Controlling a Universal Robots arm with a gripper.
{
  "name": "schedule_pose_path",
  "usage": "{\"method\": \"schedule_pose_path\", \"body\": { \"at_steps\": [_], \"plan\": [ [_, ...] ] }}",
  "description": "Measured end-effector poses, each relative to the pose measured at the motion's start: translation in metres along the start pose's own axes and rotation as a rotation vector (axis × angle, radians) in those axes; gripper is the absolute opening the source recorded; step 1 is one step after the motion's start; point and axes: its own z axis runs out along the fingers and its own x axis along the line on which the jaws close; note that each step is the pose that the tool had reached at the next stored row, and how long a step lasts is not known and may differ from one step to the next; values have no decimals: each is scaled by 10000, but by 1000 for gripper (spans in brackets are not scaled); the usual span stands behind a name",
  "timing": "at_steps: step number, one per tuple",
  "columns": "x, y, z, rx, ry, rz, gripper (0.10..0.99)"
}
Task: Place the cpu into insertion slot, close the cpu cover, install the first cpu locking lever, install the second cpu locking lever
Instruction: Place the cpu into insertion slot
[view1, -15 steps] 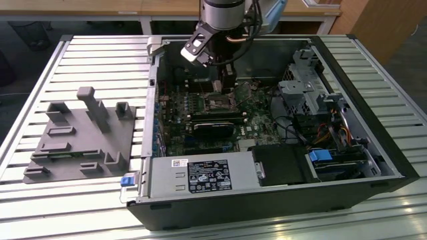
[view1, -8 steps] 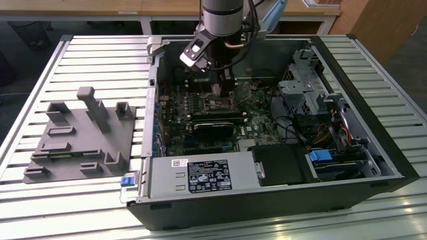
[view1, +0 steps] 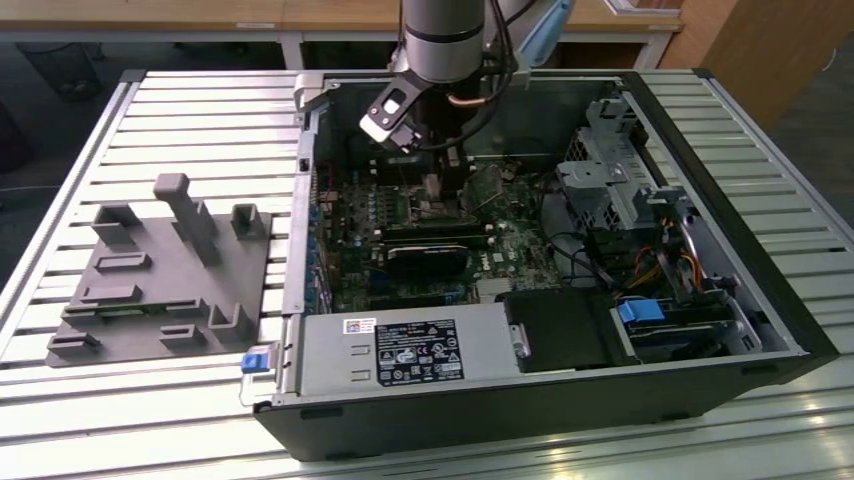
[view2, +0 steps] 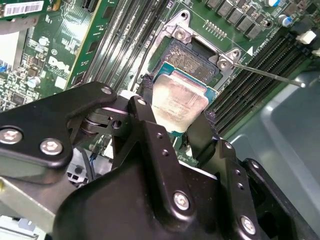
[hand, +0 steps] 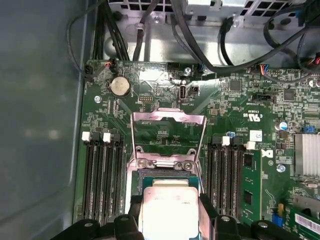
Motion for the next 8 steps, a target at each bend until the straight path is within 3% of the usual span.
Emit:
{"method": "schedule_pose_path", "body": {
  "at_steps": [8],
  "plan": [
    [2,-43,102,-1,-20,6,529]
  ]
}}
